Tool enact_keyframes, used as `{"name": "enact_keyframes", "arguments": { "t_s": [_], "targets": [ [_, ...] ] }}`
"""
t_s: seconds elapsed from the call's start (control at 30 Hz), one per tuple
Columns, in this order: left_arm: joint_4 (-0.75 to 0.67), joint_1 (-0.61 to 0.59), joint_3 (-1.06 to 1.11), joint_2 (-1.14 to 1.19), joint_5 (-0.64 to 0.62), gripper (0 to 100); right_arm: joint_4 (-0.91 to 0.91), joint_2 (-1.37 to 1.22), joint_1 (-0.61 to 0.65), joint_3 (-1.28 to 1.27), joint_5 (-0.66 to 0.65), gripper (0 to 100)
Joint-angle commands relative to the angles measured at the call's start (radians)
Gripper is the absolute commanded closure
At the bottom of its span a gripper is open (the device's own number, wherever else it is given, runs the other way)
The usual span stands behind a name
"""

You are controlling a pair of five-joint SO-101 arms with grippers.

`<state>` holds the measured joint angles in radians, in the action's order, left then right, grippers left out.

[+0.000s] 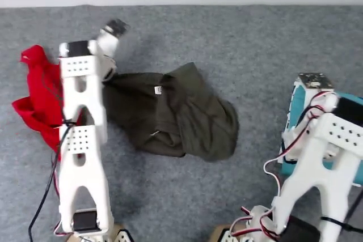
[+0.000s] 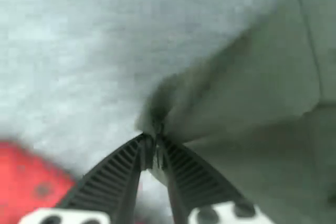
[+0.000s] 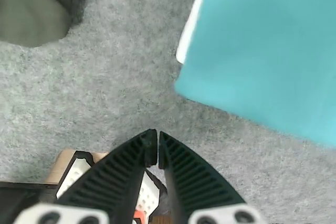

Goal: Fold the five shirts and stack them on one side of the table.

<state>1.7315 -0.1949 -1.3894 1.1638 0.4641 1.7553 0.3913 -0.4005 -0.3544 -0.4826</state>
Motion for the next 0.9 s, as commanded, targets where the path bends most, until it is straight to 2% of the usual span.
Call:
{"name": "enact_keyframes", "arguments": {
  "t_s": [0.0,0.2,0.33,0.57,0.7,0.87],
  "targets": [
    [0.025,-0.064,-0.054,-0.222,-0.071,100,0.042,0.042,0.082,0.009,0.012,99.0],
    [0.026,-0.192,0.099,-0.483,-0.098,100,0.036,0.035,0.311,0.012,0.014,99.0],
    [0.026,-0.279,0.369,-0.683,-0.086,100,-0.025,0.03,0.429,0.048,0.014,99.0],
    [0.021,-0.419,0.909,-1.04,0.015,100,-0.223,0.025,0.616,0.091,0.014,99.0],
    [0.02,-0.476,1.086,-1.108,0.018,100,-0.28,-0.064,0.783,0.091,0.014,99.0],
    [-0.003,-0.519,1.184,-1.108,0.017,100,-0.328,-0.246,0.957,0.143,0.025,98.9]
  ]
}}
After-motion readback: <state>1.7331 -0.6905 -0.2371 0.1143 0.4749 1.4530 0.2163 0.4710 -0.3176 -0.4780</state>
